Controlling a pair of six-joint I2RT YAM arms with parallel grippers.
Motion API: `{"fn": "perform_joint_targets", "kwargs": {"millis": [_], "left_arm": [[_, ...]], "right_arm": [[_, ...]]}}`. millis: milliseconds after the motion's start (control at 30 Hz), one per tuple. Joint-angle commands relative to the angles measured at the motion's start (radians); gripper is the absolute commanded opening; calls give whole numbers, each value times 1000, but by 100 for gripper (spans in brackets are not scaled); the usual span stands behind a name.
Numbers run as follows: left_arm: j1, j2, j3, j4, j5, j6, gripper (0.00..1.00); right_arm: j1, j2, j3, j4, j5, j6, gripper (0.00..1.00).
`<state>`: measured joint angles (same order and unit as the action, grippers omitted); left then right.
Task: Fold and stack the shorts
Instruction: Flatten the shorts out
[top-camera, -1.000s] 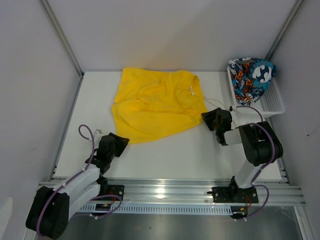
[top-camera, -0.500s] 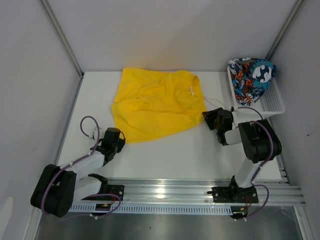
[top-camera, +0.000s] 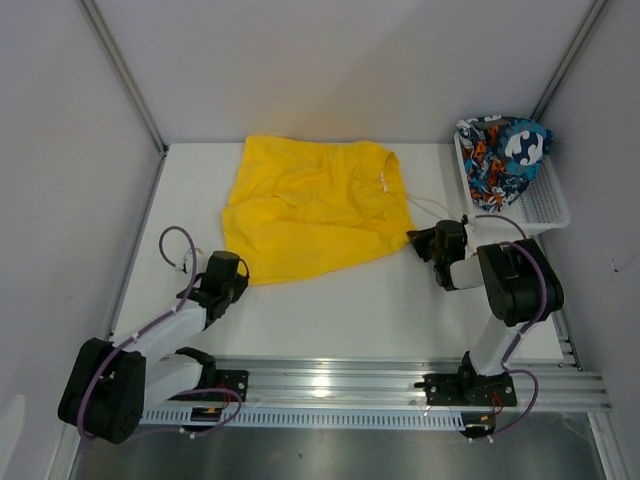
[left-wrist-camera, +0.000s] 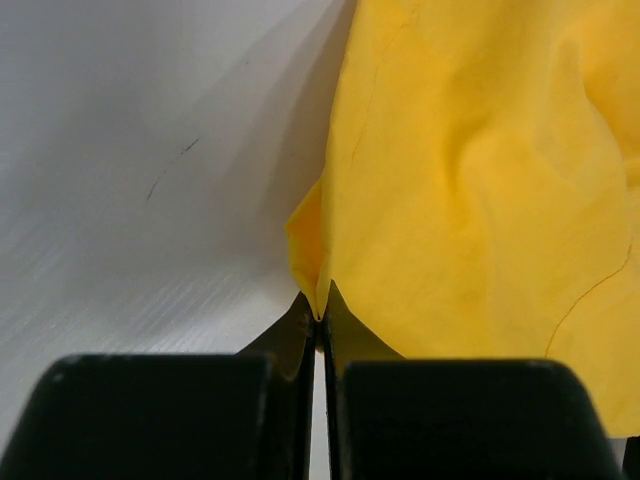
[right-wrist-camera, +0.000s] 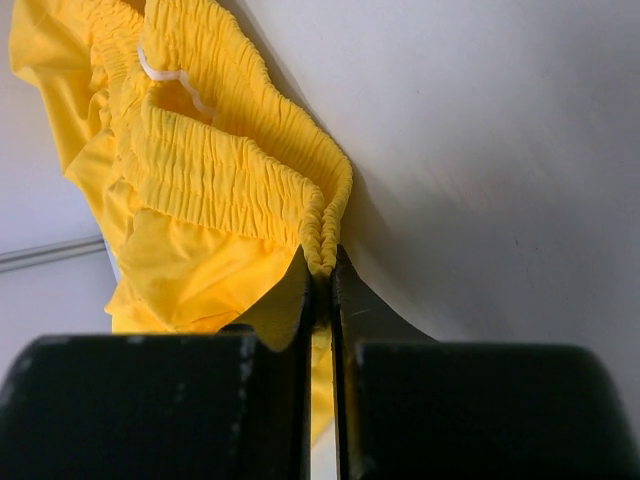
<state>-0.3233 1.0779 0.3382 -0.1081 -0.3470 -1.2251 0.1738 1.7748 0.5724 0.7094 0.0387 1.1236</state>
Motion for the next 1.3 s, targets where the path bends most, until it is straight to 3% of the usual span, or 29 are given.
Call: {"fn": "perform_joint_targets", "kwargs": {"millis": [0, 133, 300, 400, 533, 733, 767, 1033, 1133, 1267], "left_arm": [[-5, -64, 88, -70, -59, 79, 0], [0, -150, 208, -244, -127, 156, 0], [1, -294, 392, -430, -150, 266, 0], [1, -335, 478, -464, -132, 332, 0], [1, -291, 629, -515, -92, 386, 0], [24, -153, 907, -584, -72, 466, 0], [38, -129, 1020, -591, -52, 487, 0], [277, 149, 1560, -689, 250, 544, 0], [293, 175, 1711, -749, 255, 570, 0], [294, 81, 1708, -737, 224, 595, 0]], "right_arm": [[4, -55, 6, -45, 46, -34, 0], [35, -227, 9, -334, 221, -65, 0], [70, -533, -11, -765, 361, 42, 0], [102, -635, -16, -868, 380, 58, 0], [112, -621, 79, -994, 352, -3, 0], [182, -578, 485, -1254, 481, -56, 0], [184, -557, 539, -1274, 480, -74, 0], [182, -356, 1128, -1427, 380, -125, 0], [233, -379, 1181, -1453, 432, -134, 0], [282, -483, 1101, -1395, 434, -134, 0]]}}
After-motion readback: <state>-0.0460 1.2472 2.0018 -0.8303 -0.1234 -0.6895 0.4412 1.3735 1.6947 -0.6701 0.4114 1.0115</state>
